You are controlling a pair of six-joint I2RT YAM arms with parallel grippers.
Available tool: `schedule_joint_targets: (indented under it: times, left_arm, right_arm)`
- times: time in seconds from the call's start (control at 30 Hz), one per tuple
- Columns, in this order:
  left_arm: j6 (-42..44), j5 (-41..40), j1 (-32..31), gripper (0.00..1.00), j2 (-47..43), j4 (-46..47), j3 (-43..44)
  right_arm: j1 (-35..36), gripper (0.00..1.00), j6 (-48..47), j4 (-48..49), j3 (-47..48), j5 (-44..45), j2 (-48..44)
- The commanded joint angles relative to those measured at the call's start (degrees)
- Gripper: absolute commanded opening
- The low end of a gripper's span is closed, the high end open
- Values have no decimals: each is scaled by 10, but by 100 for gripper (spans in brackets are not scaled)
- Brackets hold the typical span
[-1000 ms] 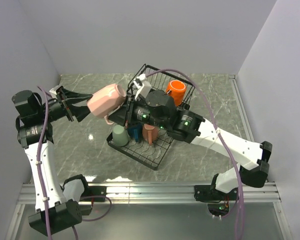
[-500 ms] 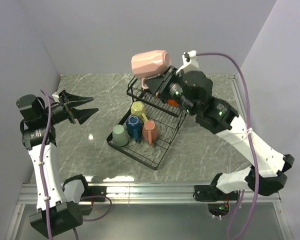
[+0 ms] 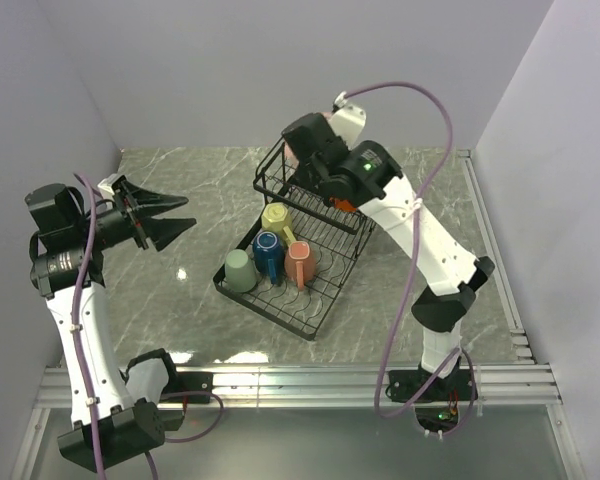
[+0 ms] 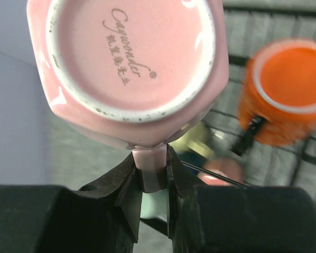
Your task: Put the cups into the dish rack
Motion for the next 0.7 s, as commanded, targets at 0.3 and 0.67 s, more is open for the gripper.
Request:
schedule_joint_targets:
  times: [0.3,0.67]
  left_arm:
    - [147,-6,3,53,-14,-148,21]
    - [200,-6,3,52,-17,-209,22]
  right_arm:
    - [-18,0,26,-42,4,61,30]
    - [-29,0,34,-3,-30,22,67]
